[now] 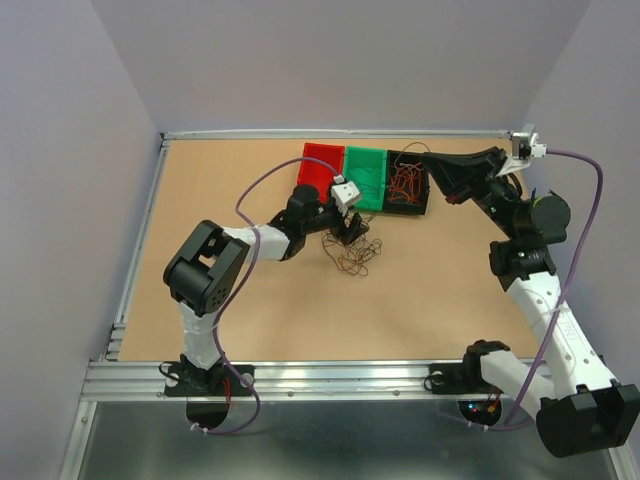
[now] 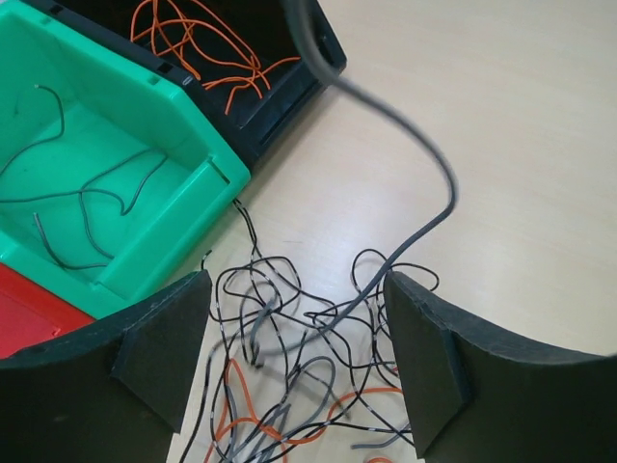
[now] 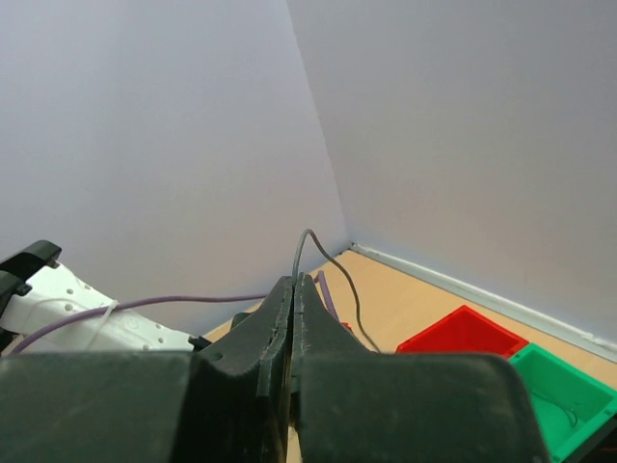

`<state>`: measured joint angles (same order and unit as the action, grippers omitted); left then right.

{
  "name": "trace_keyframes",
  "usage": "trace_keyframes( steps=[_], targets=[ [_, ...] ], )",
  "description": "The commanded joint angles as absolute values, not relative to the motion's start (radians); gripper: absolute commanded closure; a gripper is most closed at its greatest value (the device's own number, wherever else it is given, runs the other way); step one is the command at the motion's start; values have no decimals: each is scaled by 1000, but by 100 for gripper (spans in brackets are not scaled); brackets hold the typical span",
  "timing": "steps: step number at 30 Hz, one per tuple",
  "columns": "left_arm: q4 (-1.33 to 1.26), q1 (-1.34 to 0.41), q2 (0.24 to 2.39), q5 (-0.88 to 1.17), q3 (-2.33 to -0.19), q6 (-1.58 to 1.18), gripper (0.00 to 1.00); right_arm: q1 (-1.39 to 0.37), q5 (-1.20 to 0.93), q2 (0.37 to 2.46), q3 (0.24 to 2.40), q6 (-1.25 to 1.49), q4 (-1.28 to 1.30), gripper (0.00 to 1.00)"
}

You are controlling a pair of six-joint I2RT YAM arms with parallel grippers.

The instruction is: Untangle the cables

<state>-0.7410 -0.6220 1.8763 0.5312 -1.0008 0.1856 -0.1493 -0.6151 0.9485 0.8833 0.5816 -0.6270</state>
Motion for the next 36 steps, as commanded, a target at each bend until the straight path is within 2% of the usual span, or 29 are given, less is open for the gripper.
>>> trace_keyframes(
  steps=[1, 3, 7, 12, 17, 20, 21, 23, 27, 29, 36],
  targets=[
    [-830, -617, 1786, 482, -979, 190, 9, -112, -638, 911, 861, 635, -719, 100],
    [-911, -597, 1740, 457, -930, 180, 4, -94, -656, 908, 858, 663, -735, 99],
    [-922, -586, 1718, 492, -902, 189, 4, -77, -667, 904, 853, 687, -752, 99],
    [-845, -594, 1778, 534, -963, 195, 14, -61, -683, 888, 854, 718, -764, 100],
    [-830, -606, 1796, 546, -979, 213, 16, -49, -683, 874, 853, 733, -770, 99],
    [-783, -611, 1810, 551, -1005, 230, 36, -43, -686, 870, 850, 742, -775, 100],
    [-770, -611, 1816, 549, -1021, 230, 50, -40, -684, 868, 848, 747, -778, 99],
    [-747, -609, 1832, 551, -1034, 233, 57, -35, -686, 865, 845, 750, -781, 99],
    [-738, -611, 1809, 549, -1037, 232, 82, -29, -684, 870, 841, 746, -792, 99],
    [-736, -611, 1781, 532, -1023, 233, 88, -29, -680, 888, 838, 733, -792, 99],
    [-703, -595, 1639, 606, -980, 198, 88, -29, -725, 1080, 871, 635, -760, 100]
  ],
)
